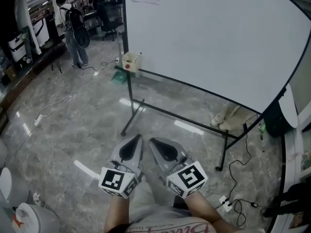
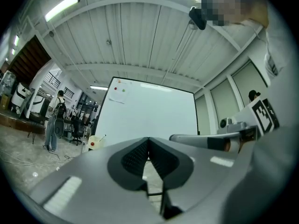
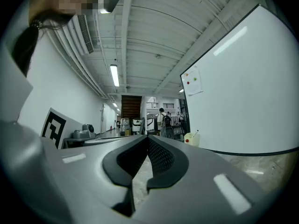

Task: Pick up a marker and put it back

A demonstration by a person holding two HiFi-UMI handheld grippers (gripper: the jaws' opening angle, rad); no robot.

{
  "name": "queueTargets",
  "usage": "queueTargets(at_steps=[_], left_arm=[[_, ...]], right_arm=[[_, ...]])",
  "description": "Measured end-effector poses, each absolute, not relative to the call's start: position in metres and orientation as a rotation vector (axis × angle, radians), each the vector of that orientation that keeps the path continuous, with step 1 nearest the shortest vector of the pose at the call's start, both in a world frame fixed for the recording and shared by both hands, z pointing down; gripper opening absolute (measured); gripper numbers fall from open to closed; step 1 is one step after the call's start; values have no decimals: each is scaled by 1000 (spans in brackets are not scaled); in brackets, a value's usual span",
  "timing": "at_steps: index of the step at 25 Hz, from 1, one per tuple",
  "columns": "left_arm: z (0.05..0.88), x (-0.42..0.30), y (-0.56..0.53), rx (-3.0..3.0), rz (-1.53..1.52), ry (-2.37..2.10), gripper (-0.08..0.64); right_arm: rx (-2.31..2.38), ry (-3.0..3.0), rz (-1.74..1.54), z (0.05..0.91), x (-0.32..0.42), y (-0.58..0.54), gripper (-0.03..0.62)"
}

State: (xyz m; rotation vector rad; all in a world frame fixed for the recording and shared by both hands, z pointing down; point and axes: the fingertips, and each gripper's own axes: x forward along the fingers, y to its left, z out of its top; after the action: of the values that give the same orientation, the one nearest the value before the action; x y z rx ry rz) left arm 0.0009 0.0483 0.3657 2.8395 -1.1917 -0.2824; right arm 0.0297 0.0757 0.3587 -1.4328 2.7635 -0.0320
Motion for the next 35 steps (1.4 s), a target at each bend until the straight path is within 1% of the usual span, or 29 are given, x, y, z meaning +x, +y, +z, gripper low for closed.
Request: queueTargets(at_steps=[12, 20, 27, 35], left_arm=[[348, -2, -118, 2887, -281, -1124, 0], [351, -6, -190, 2865, -281, -1117, 0], [358, 3, -246, 2854, -262, -1125, 0], [338, 9, -330, 2854, -300, -1230, 0]], right_arm=[[-1501, 2714, -24, 348, 27, -88, 2], [-1537, 2702, -63, 354, 31, -161, 2], [-1566, 2680, -95, 362, 48, -224, 2], [-1584, 2702, -151, 368, 78, -326, 2]])
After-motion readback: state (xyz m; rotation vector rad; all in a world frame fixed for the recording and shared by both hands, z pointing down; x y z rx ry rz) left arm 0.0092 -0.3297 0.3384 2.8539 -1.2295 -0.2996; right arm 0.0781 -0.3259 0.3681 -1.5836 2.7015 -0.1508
